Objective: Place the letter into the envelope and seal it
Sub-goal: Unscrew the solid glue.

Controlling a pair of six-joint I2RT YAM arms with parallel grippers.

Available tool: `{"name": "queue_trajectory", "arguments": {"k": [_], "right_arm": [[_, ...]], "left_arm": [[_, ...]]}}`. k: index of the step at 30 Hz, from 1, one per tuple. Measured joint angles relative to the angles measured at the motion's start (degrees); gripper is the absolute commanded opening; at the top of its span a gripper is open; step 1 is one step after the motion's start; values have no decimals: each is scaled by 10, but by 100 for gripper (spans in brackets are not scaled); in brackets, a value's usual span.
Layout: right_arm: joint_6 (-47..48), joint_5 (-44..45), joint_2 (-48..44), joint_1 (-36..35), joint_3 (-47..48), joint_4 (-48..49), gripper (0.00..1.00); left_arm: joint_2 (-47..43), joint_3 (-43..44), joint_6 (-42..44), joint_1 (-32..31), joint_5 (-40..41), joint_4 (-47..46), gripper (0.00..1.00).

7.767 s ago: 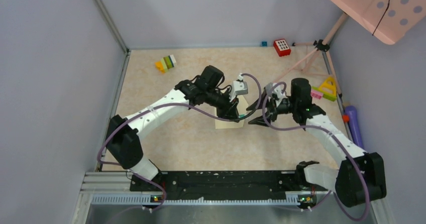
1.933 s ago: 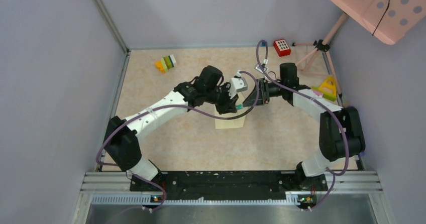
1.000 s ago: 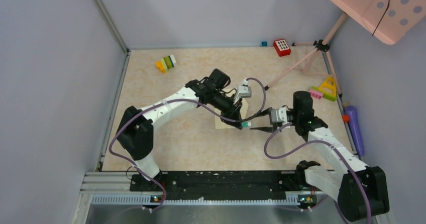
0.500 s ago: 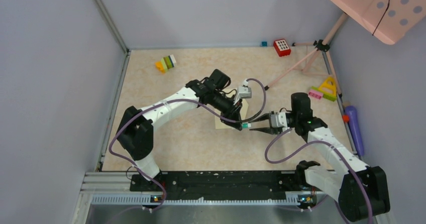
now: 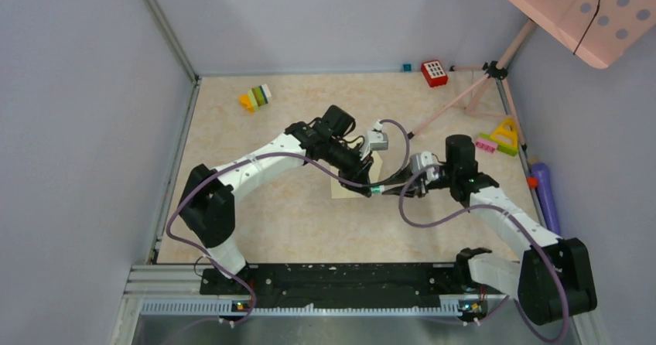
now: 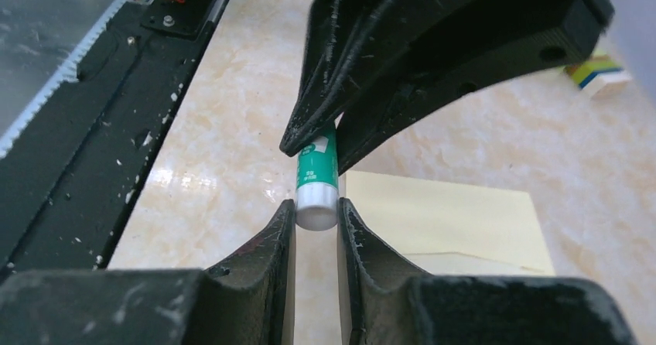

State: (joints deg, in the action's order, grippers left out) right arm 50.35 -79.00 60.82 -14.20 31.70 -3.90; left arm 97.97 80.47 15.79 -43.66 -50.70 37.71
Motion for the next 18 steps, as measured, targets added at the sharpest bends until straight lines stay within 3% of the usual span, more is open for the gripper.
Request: {"name": "queue_trajectory", "arguments": {"k": [5, 10, 15, 18], "right_arm": [[-231, 35, 83, 0, 47, 59, 9], [-402, 39, 204, 2, 181, 11, 14], [-506, -2, 300, 14, 262, -43, 21], [-490, -14, 320, 19, 282, -110, 33]], "left_arm": [[-15, 0, -7, 0, 86, -17, 0], [-44, -4, -11, 4, 180, -49, 0], [-54, -12, -18, 3, 237, -78, 0], [-54, -17, -22, 0, 242, -83, 0]]}}
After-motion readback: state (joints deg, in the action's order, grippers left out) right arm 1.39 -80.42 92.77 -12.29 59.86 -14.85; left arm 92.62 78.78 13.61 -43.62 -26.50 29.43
